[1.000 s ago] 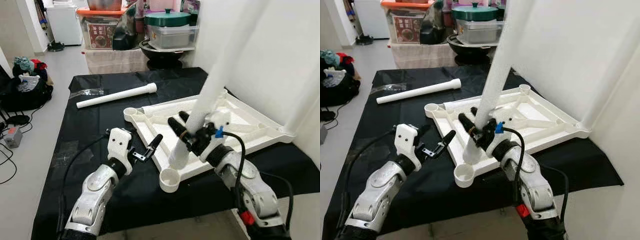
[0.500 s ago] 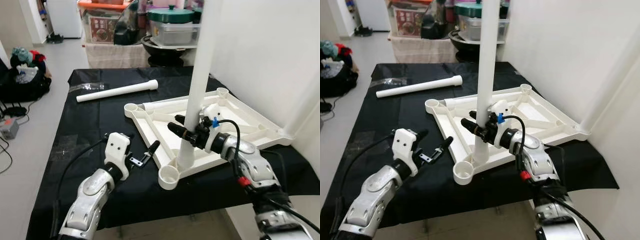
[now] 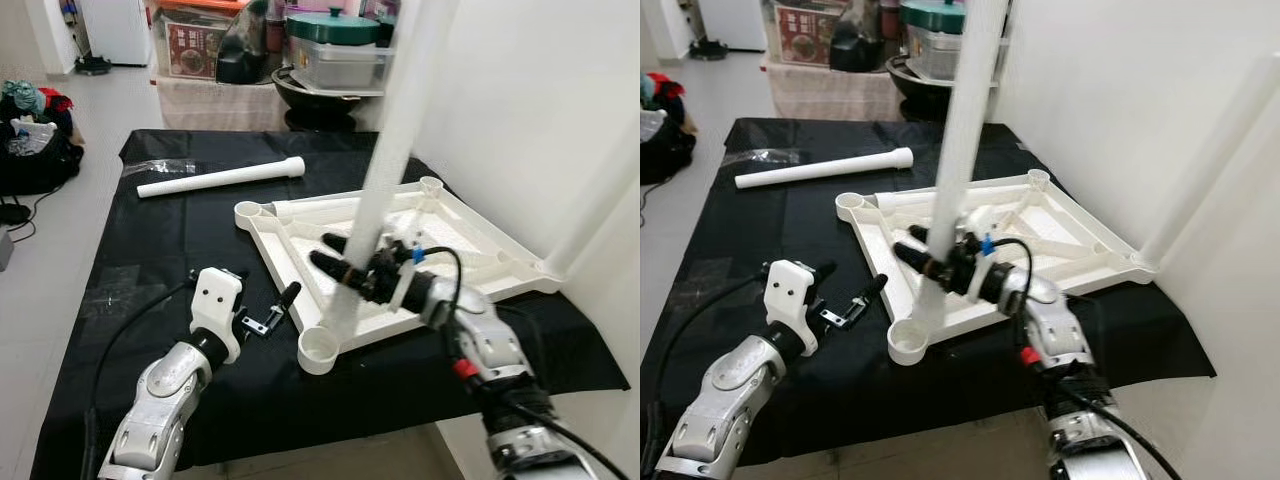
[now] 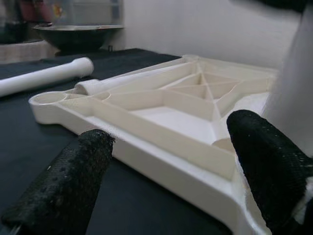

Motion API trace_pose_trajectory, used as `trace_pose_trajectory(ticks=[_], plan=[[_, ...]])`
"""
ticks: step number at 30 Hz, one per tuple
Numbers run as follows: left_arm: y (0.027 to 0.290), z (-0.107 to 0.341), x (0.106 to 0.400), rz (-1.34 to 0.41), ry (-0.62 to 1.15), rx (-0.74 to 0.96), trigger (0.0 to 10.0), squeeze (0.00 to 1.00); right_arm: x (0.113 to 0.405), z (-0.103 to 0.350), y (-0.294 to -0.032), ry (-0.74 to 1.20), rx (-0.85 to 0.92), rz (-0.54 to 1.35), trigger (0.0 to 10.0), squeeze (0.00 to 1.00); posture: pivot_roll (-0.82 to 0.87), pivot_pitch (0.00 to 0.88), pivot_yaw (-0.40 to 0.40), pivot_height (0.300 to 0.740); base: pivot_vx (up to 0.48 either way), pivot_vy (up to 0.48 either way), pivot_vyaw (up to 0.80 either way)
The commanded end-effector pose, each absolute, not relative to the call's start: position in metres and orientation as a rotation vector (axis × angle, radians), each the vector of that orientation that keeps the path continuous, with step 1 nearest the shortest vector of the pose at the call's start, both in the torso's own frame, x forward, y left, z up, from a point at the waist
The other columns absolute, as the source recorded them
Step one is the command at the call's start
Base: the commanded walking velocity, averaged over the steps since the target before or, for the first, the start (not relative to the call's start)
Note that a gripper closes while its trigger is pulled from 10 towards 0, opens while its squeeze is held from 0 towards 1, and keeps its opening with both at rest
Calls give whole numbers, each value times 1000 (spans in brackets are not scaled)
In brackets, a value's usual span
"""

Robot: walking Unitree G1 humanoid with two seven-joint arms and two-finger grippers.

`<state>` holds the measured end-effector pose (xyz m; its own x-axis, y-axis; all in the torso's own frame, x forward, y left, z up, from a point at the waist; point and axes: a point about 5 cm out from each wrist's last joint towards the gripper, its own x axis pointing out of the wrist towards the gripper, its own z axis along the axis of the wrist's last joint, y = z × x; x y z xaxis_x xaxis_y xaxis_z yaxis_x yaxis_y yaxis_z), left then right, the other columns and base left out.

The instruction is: Building children table

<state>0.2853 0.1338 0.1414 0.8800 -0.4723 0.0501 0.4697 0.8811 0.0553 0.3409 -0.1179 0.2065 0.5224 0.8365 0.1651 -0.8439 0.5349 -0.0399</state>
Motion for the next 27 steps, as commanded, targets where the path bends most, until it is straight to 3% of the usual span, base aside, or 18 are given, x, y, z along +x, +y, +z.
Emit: trace_pose_trajectory(ticks=[1, 6, 11, 27], plan=[[132, 142, 285, -506, -53, 51, 10000, 0, 343, 239, -122, -298, 79, 974, 10000, 0, 141, 0, -96, 740, 0, 0, 0], [131, 143, 288, -514, -55, 53, 10000, 0, 339, 246, -115, -340, 114, 1012, 10000, 0, 133, 0, -98, 740, 0, 0, 0], [132, 142, 285, -506, -53, 50, 10000, 0, 324, 208, -107, -220, 106, 1083, 10000, 0, 145, 0, -105, 740, 0, 0, 0], [132, 145, 289, -515, -56, 48, 10000, 0, 313, 192, -113, -161, 108, 1049, 10000, 0, 123, 0, -85, 740, 0, 0, 0]])
